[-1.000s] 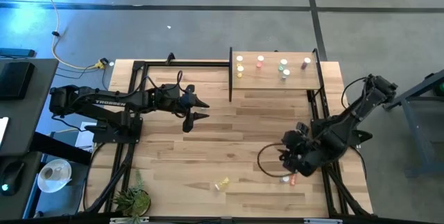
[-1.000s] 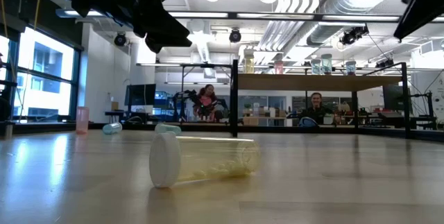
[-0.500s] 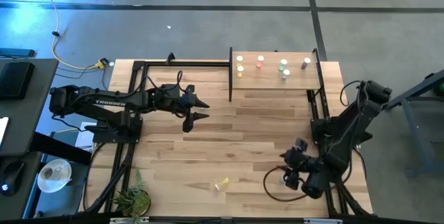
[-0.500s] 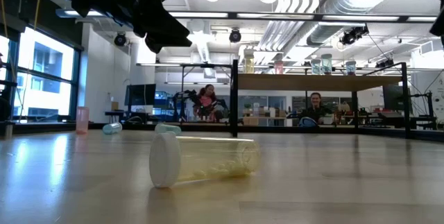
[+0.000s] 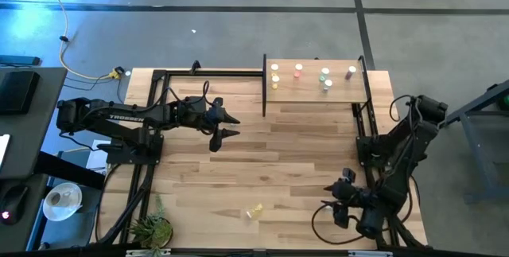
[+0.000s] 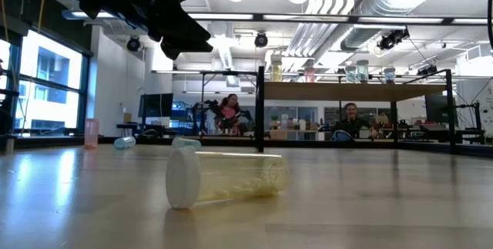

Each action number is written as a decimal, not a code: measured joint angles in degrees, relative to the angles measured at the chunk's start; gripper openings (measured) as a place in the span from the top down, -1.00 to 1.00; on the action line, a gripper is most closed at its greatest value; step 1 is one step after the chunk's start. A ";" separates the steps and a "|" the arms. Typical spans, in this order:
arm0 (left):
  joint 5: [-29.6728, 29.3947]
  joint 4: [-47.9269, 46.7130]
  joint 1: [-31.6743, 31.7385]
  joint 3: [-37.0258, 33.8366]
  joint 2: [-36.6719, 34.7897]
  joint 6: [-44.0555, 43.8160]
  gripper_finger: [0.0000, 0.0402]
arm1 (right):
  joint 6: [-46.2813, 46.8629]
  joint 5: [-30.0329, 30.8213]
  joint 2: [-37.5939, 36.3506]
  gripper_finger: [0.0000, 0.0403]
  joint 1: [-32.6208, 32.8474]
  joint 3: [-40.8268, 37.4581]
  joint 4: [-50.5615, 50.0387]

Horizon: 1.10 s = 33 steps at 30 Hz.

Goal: Pick and place medicine bottles onto shelf by color
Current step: Put the right blue pill bottle on the shelf aligned with the other blue pill bottle

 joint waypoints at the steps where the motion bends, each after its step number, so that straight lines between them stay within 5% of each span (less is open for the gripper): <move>1: 0.00 0.00 0.00 0.00 0.00 0.00 0.09 | 0.85 -0.01 0.00 0.03 0.50 0.00 0.01; 33: -0.27 0.02 0.00 0.01 0.00 -0.15 0.09 | 16.27 -4.72 10.90 0.03 2.63 0.04 1.50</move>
